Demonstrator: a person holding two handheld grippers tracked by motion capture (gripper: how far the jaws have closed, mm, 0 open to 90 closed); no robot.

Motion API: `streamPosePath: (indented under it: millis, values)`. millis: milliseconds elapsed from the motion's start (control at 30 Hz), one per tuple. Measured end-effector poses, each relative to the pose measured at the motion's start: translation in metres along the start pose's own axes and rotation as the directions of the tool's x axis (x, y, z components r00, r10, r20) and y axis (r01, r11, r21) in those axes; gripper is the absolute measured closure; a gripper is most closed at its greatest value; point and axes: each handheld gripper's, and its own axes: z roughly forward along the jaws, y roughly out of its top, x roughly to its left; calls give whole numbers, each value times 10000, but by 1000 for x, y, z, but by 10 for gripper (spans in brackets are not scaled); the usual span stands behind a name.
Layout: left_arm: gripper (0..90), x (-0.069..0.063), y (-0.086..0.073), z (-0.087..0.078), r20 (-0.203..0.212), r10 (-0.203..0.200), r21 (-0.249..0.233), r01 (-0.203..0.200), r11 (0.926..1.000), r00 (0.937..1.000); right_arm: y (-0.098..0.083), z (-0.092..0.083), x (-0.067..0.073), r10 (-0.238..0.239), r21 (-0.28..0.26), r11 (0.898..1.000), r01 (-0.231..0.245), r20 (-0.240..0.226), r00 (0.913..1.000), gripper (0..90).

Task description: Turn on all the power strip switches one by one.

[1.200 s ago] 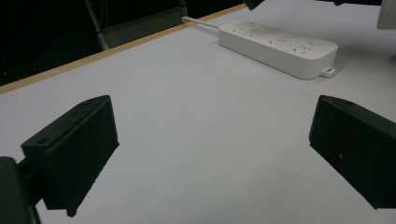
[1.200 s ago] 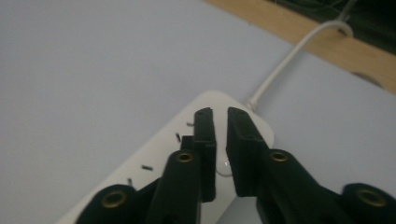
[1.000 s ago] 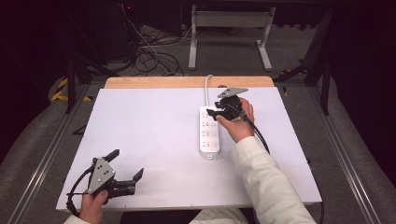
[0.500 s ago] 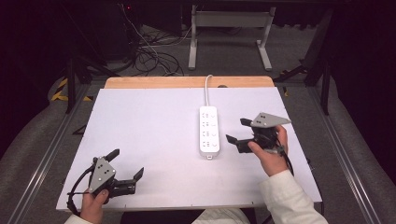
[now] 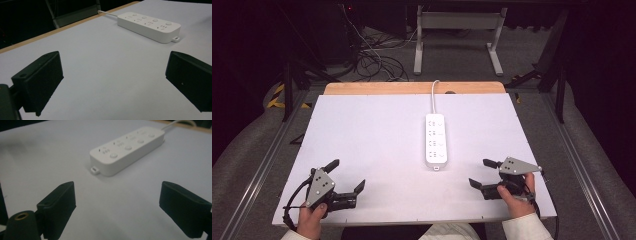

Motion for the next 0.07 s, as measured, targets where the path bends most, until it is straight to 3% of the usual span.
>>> streamPosePath:
  millis: [67]
  values:
    - [17, -1, 0, 0, -47, 173, 65, -173, 9998, 9998, -8, 2, 0, 50, 467, 9989, -45, -122, 9999, 144]
